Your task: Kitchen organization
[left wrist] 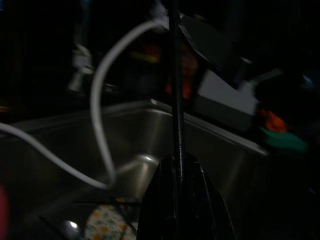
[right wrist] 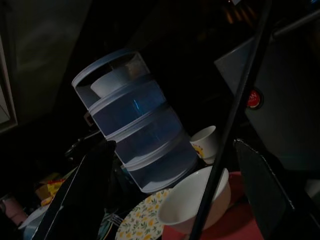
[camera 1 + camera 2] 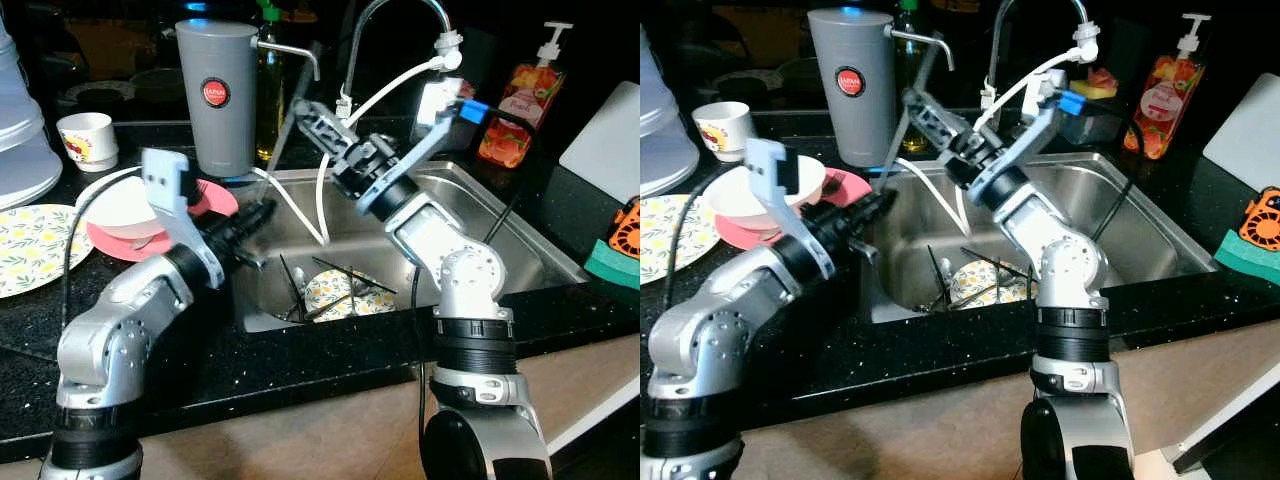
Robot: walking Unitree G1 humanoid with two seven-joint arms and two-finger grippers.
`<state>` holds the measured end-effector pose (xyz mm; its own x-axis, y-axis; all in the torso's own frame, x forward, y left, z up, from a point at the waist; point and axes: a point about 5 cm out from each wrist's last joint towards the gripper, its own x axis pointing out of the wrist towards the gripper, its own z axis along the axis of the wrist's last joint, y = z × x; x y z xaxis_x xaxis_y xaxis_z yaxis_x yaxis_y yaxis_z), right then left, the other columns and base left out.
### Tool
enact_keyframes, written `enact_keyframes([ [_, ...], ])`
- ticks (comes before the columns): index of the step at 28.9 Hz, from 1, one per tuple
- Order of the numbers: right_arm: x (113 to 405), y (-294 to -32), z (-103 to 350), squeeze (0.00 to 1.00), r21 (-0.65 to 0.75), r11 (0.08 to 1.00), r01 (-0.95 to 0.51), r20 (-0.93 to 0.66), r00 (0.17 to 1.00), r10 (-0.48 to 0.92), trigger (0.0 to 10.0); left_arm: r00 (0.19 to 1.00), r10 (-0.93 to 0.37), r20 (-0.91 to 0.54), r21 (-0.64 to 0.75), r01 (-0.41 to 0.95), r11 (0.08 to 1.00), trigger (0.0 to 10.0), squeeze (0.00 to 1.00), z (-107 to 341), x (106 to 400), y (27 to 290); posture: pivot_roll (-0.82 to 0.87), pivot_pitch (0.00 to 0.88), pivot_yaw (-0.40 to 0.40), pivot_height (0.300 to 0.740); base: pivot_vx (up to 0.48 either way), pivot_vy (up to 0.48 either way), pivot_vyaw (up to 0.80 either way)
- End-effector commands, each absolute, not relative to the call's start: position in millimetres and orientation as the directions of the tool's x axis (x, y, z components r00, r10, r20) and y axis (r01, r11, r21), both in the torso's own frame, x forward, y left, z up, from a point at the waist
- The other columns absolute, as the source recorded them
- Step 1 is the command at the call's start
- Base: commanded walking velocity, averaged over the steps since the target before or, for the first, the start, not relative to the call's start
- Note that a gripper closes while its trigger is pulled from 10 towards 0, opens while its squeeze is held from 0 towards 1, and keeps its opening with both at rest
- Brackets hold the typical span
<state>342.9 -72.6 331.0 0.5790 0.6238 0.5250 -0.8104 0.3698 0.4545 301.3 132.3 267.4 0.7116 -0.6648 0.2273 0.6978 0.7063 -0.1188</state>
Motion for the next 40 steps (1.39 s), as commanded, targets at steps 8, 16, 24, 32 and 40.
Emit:
enact_keyframes([
  [8, 340.1, -73.2, 329.0, 0.0, 0.447, 0.375, -0.812, 0.506, 0.575, 0.643, 10.0, 0.668, -0.718, 0.197, -0.094, 0.742, 0.664, 0.0, 0.0, 267.2, 294.9, 125.6, -0.02, 0.058, -0.052, 0.74, 0.0, 0.0, 0.0],
  [16, 340.8, -73.9, 326.8, 0.0, 0.459, 0.379, -0.804, 0.487, 0.584, 0.649, 8.6, 0.673, -0.715, 0.191, -0.091, 0.737, 0.669, 0.0, 0.0, 269.2, 294.5, 127.8, -0.02, 0.061, -0.052, 0.74, 0.0, 0.0, 0.0],
  [24, 340.9, -73.3, 324.2, 0.0, 0.469, 0.367, -0.804, 0.485, 0.581, 0.653, 0.0, 0.673, -0.715, 0.189, -0.091, 0.737, 0.67, 0.0, 0.0, 269.6, 293.9, 129.6, -0.02, 0.066, -0.054, 0.74, 0.0, 0.0, 0.0],
  [32, 342.0, -72.6, 320.2, 0.0, 0.468, 0.374, -0.8, 0.473, 0.585, 0.659, 0.0, 0.671, -0.721, 0.174, -0.09, 0.74, 0.667, 0.0, 0.0, 267.9, 293.0, 131.1, -0.02, 0.069, -0.055, 0.74, 0.0, 0.0, 0.0],
  [40, 343.9, -76.8, 319.5, 0.0, 0.474, 0.394, -0.787, 0.473, 0.605, 0.64, 0.0, 0.672, -0.724, 0.157, -0.076, 0.739, 0.669, 0.0, 0.0, 268.0, 293.8, 131.4, -0.02, 0.085, -0.051, 0.74, 0.0, 0.0, 0.0],
])
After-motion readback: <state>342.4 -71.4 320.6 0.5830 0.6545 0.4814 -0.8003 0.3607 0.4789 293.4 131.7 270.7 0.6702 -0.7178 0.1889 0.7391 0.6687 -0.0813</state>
